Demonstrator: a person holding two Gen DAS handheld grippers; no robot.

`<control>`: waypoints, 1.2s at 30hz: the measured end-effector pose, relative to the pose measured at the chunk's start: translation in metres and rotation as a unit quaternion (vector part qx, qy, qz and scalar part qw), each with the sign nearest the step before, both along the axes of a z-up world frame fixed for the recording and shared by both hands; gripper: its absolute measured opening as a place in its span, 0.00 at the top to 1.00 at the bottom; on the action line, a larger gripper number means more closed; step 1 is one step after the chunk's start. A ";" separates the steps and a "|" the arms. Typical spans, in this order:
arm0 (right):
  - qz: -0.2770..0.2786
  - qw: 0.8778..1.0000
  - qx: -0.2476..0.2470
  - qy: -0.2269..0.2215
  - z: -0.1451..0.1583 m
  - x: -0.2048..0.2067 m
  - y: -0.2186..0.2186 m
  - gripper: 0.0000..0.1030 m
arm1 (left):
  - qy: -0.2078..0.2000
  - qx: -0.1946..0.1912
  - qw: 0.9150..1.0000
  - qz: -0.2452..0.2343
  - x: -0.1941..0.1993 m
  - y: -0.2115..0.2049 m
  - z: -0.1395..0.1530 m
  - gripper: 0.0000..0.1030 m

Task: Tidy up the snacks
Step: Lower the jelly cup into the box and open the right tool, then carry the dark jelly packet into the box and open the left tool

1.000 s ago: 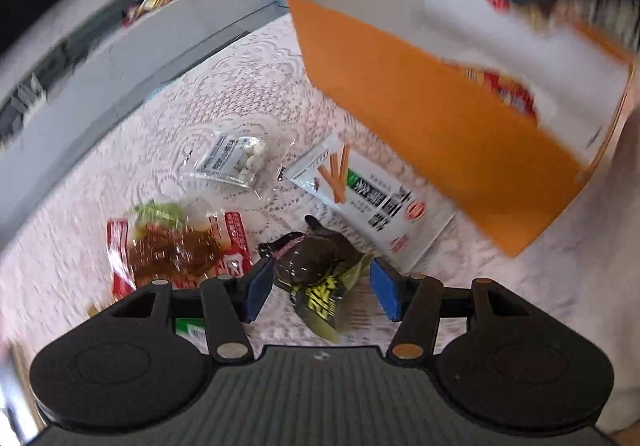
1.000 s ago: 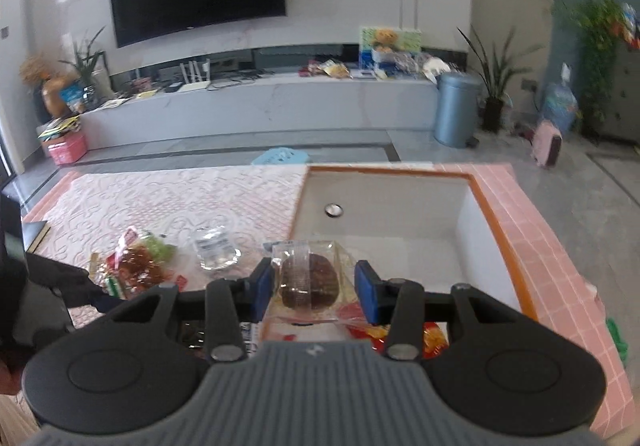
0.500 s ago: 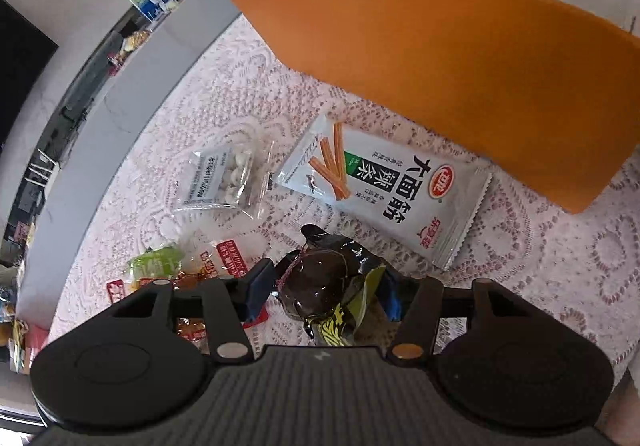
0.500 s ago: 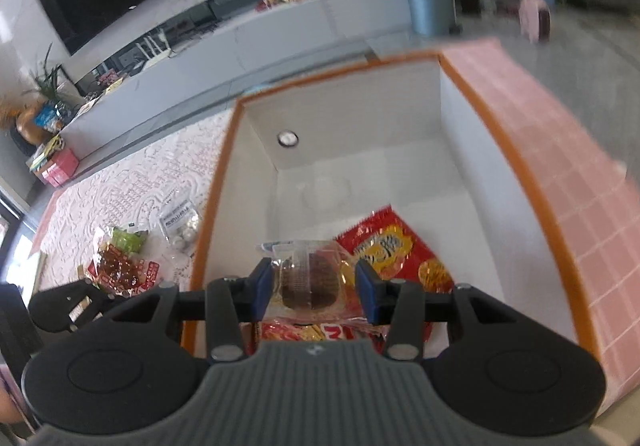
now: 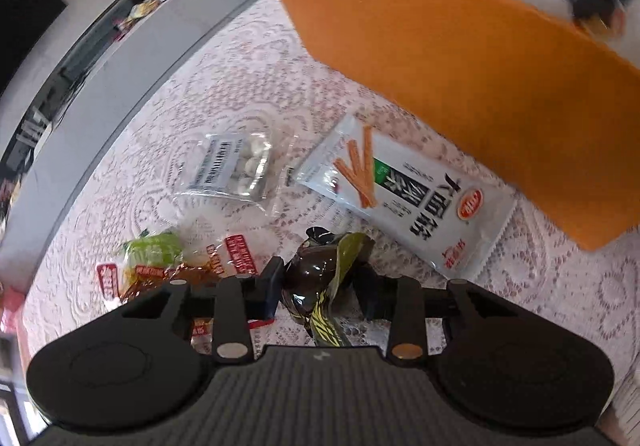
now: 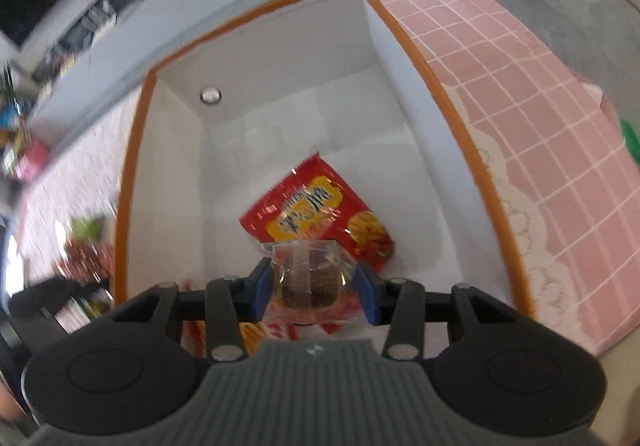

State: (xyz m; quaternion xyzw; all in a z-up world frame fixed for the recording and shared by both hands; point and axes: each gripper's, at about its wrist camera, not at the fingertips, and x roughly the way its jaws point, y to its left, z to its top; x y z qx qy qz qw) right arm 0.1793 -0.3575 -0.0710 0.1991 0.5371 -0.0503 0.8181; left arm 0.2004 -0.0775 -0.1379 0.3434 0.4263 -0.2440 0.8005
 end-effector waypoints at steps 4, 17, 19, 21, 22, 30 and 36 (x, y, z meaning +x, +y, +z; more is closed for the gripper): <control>0.048 0.998 -0.007 0.033 -0.001 -0.001 0.002 0.58 | 0.003 -0.039 0.999 0.037 0.002 0.008 0.014 0.60; 0.124 0.986 -0.050 0.105 -0.023 0.007 0.019 0.58 | 0.020 -0.173 0.981 0.090 -0.013 0.014 0.091 0.60; 0.123 0.985 -0.048 0.113 -0.028 0.009 0.019 0.58 | 0.020 -0.187 0.979 0.084 -0.016 0.007 0.103 0.60; 0.120 0.985 -0.051 0.116 -0.031 0.010 0.018 0.58 | 0.024 -0.200 0.977 0.077 -0.019 0.000 0.114 0.60; 0.120 0.985 -0.051 0.116 -0.031 0.011 0.018 0.57 | 0.027 -0.206 0.975 0.073 -0.021 -0.004 0.120 0.60; 0.124 0.986 -0.059 0.094 -0.020 0.006 0.015 0.50 | 0.057 -0.241 0.968 0.043 -0.025 -0.043 0.145 0.60; 0.103 0.992 -0.074 -0.012 0.034 -0.025 0.001 0.45 | 0.078 -0.253 0.964 0.040 -0.025 -0.071 0.145 0.60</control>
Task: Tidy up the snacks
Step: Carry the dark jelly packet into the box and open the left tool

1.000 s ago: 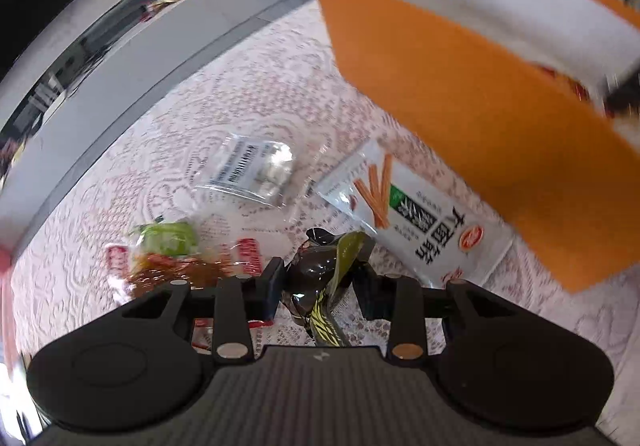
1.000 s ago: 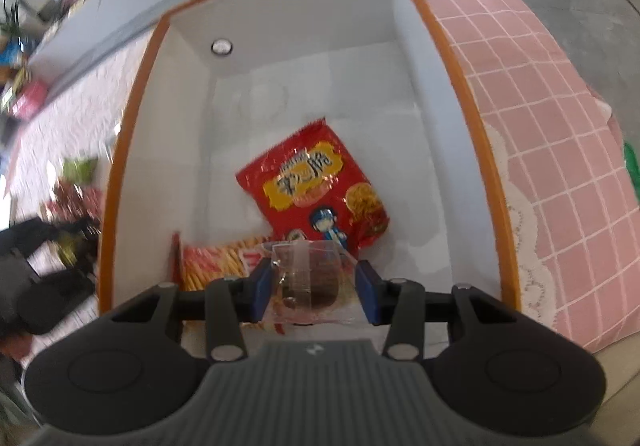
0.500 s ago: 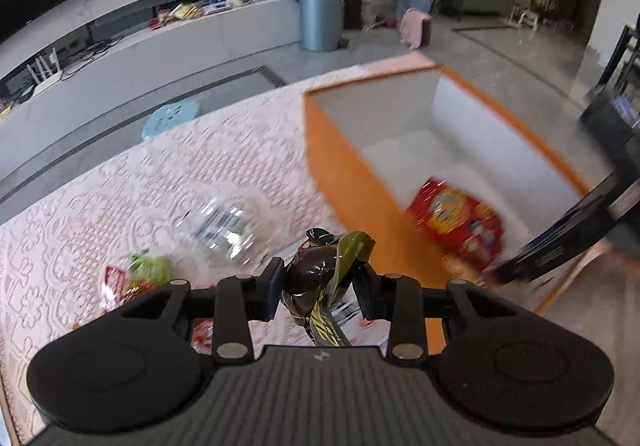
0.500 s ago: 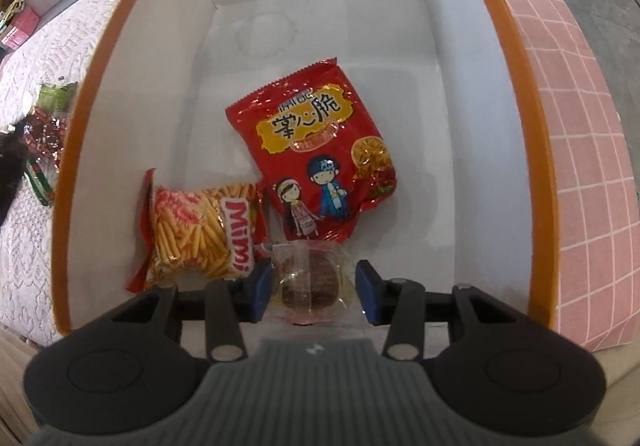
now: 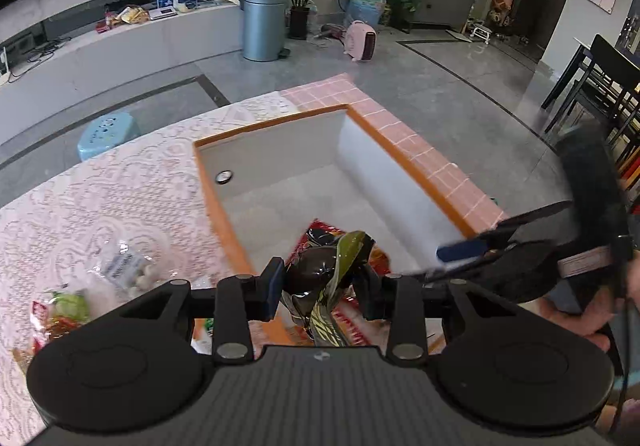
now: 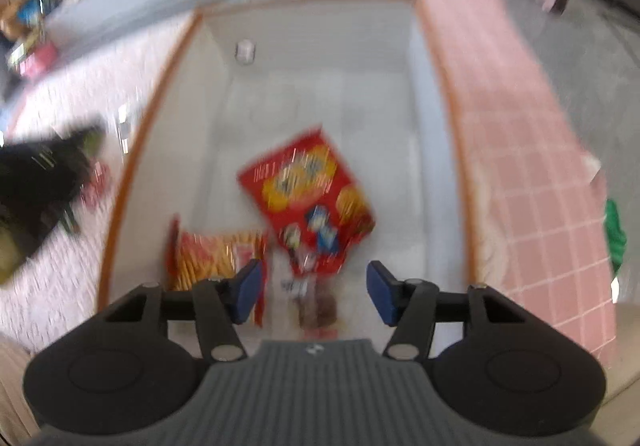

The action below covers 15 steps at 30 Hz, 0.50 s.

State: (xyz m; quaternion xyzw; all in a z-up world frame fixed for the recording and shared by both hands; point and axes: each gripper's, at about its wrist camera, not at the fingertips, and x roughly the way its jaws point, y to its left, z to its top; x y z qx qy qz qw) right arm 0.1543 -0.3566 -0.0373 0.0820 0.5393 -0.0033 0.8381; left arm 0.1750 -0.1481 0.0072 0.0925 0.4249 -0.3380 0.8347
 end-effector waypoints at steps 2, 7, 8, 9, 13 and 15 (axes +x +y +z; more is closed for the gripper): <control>-0.025 0.998 0.010 -0.049 0.016 -0.015 -0.011 0.45 | 0.007 -0.001 1.000 -0.002 -0.001 -0.012 -0.004 0.60; -0.098 0.985 0.043 -0.133 0.040 -0.049 -0.040 0.52 | 0.047 -0.006 0.999 -0.017 0.000 -0.046 -0.025 0.60; -0.107 0.983 0.046 -0.142 0.040 -0.054 -0.044 0.57 | 0.056 -0.007 0.998 -0.018 0.001 -0.053 -0.031 0.60; -0.116 0.981 0.049 -0.150 0.043 -0.061 -0.047 0.59 | 0.064 -0.007 0.998 -0.020 0.002 -0.060 -0.037 0.60; -0.135 0.977 0.045 -0.158 0.037 -0.072 -0.057 0.73 | 0.109 -0.019 0.993 -0.029 0.012 -0.085 -0.062 0.60; -0.142 0.977 0.037 -0.157 0.030 -0.073 -0.058 0.75 | 0.129 -0.019 0.991 -0.031 0.018 -0.096 -0.075 0.60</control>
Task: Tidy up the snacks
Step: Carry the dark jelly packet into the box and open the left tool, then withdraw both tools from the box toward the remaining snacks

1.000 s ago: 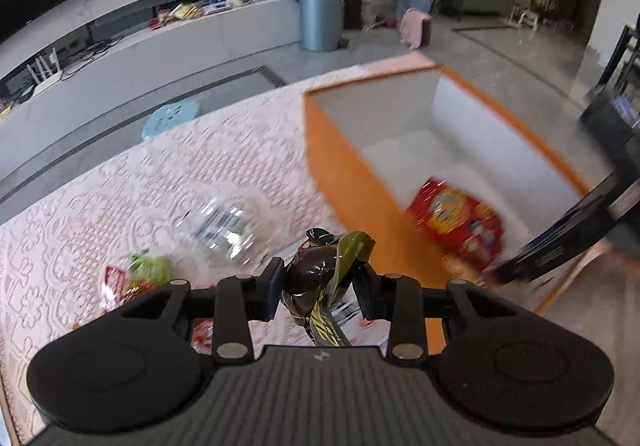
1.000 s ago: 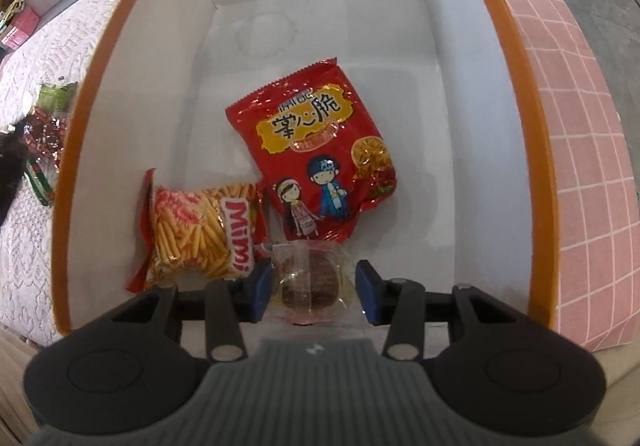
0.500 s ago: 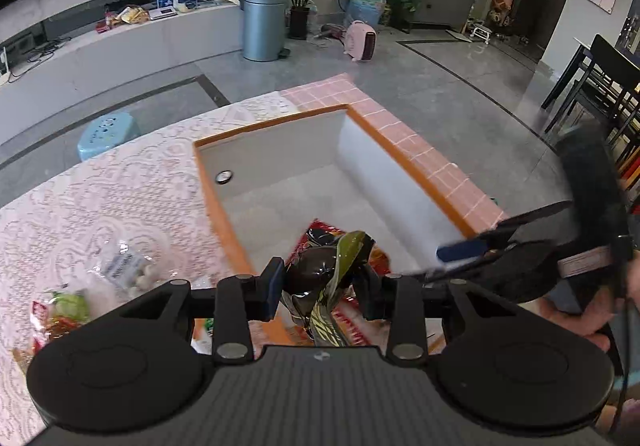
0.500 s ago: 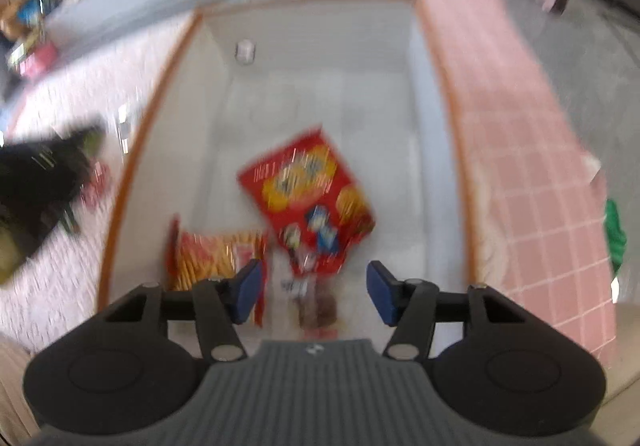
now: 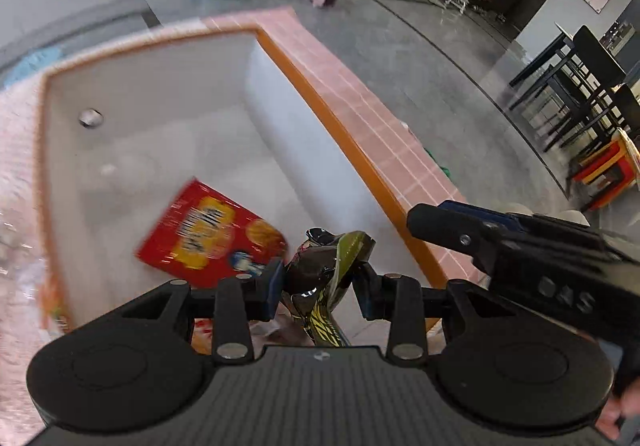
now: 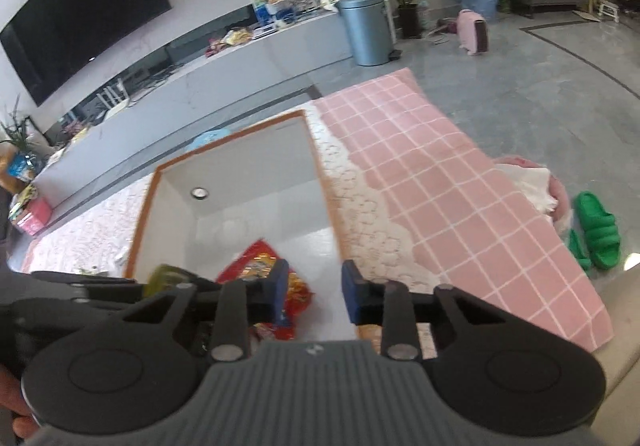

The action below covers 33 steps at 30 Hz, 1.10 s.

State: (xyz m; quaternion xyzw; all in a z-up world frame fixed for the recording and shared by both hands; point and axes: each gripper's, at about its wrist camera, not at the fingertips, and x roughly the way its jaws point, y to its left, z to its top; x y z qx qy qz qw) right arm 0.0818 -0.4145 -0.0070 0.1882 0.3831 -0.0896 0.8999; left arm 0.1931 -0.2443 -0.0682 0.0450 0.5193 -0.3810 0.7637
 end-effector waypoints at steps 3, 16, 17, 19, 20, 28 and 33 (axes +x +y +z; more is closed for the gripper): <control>-0.007 1.000 -0.006 0.005 -0.009 -0.002 -0.004 0.75 | 0.019 0.013 1.000 0.000 0.007 -0.014 -0.018 0.60; -0.013 1.000 -0.006 0.017 -0.023 0.000 -0.005 0.73 | 0.056 0.024 0.998 0.009 0.008 -0.017 -0.037 0.37; -0.013 1.000 -0.008 0.017 -0.023 0.000 -0.004 0.73 | 0.055 0.018 0.998 0.014 0.007 -0.013 -0.034 0.36; -0.015 1.000 -0.016 0.018 -0.022 -0.001 -0.002 0.73 | 0.046 0.007 0.999 0.019 0.005 -0.003 -0.028 0.32; -0.016 0.999 -0.020 0.019 -0.021 -0.001 0.000 0.72 | 0.042 0.005 0.999 0.021 0.003 0.002 -0.023 0.32; -0.007 0.999 -0.035 0.021 -0.010 -0.006 0.016 0.59 | -0.022 -0.017 0.998 0.056 -0.018 0.042 0.025 0.26; -0.001 0.999 -0.042 0.013 0.001 -0.010 0.032 0.53 | -0.070 -0.033 0.992 0.096 -0.036 0.083 0.053 0.26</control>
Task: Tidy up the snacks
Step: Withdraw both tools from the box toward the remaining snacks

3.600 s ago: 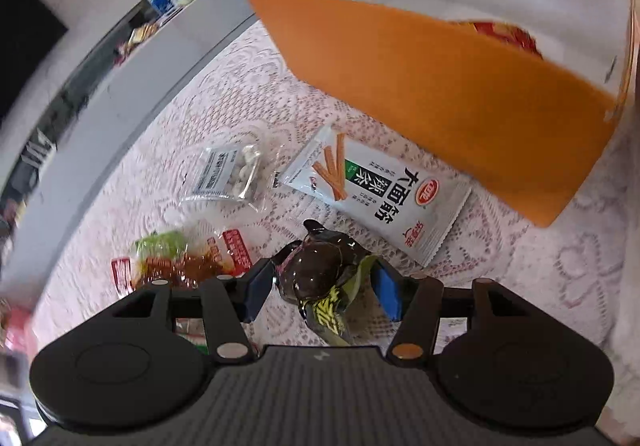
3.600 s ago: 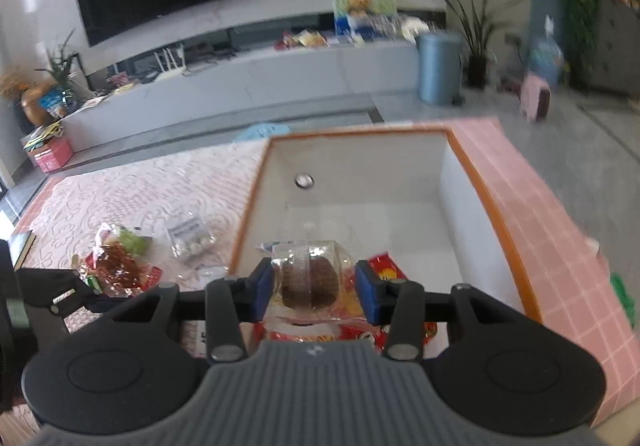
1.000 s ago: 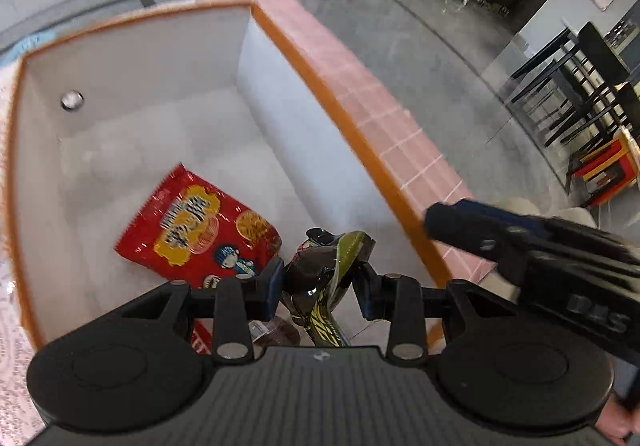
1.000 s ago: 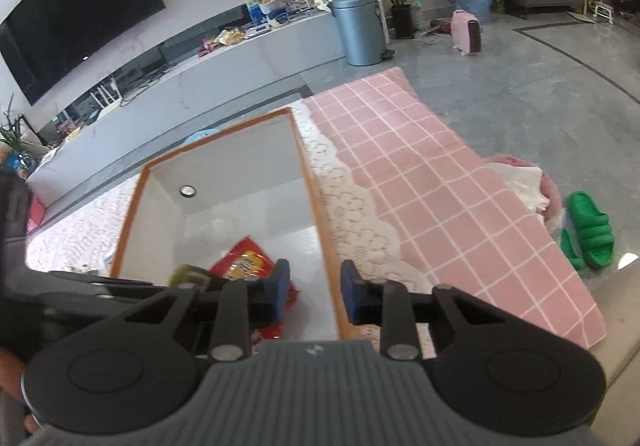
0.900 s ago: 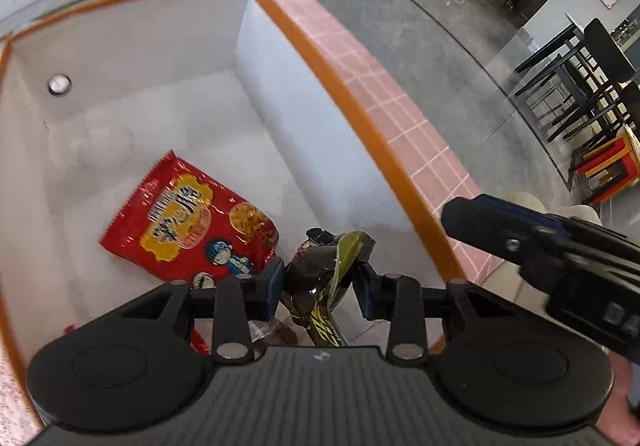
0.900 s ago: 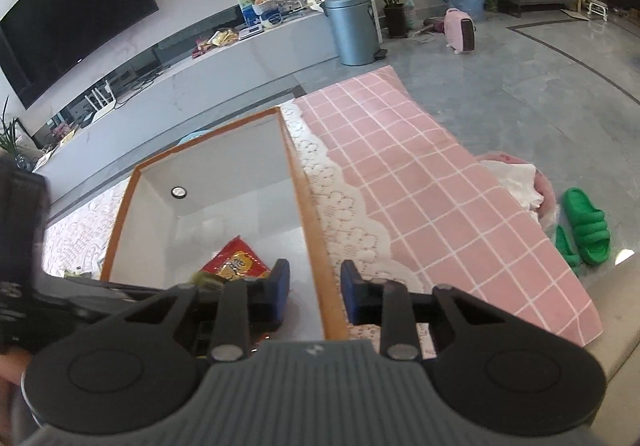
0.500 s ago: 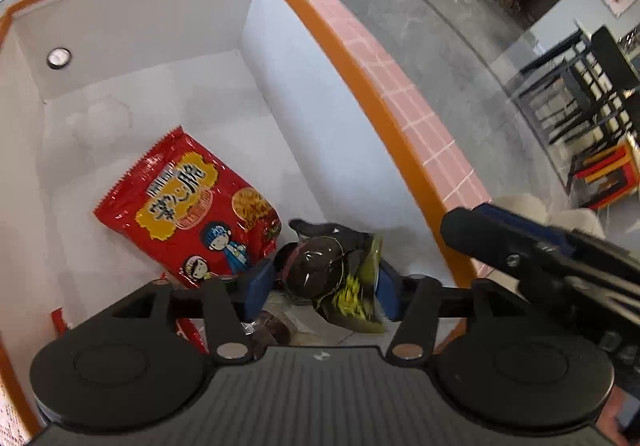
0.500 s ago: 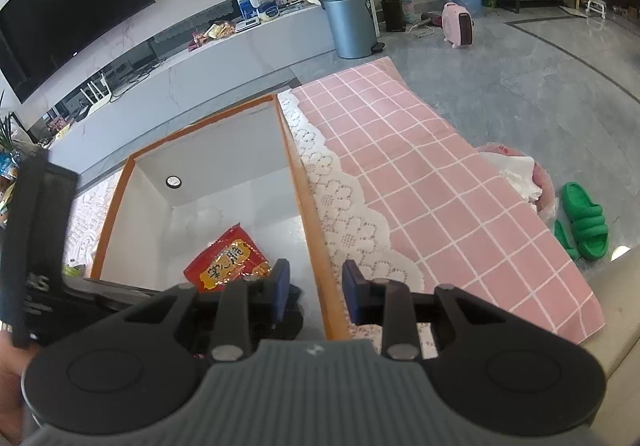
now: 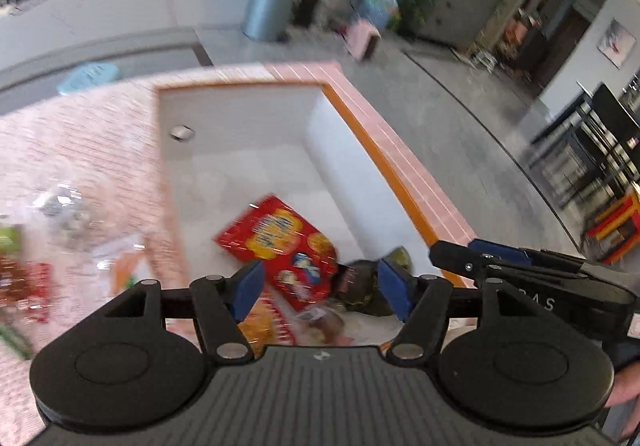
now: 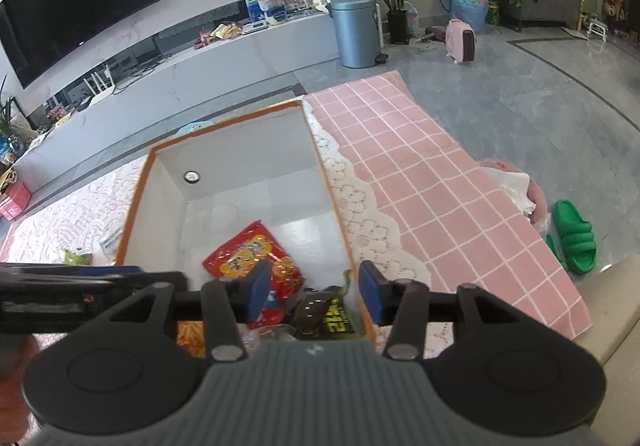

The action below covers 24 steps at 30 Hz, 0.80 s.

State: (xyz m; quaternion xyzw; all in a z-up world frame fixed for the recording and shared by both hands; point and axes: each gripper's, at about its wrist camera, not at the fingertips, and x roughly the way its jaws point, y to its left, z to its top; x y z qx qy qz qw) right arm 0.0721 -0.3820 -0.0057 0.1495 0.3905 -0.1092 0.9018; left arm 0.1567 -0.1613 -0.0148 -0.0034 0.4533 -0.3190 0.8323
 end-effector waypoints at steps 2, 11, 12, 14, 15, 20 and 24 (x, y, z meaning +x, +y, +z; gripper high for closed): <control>0.007 1.000 -0.004 -0.003 0.005 -0.002 0.009 0.51 | -0.025 0.008 0.999 0.019 -0.008 0.017 0.009 0.26; 0.034 0.999 -0.007 -0.036 0.019 -0.013 0.058 0.41 | -0.107 0.054 0.985 0.123 -0.047 0.088 0.033 0.26; 0.042 0.998 -0.008 -0.042 0.019 -0.015 0.068 0.40 | -0.115 0.059 0.983 0.128 -0.052 0.094 0.035 0.26; 0.059 0.997 -0.009 -0.052 0.019 -0.017 0.085 0.38 | -0.126 0.066 0.980 0.138 -0.059 0.104 0.040 0.26; 0.070 0.996 -0.009 -0.055 0.018 -0.018 0.096 0.38 | -0.129 0.068 0.979 0.145 -0.062 0.111 0.042 0.26; 0.128 0.989 -0.002 -0.074 0.013 -0.020 0.144 0.38 | -0.127 0.073 0.971 0.188 -0.074 0.142 0.036 0.26; 0.172 0.982 -0.006 -0.081 0.005 -0.019 0.178 0.38 | -0.112 0.065 0.969 0.212 -0.079 0.173 0.023 0.26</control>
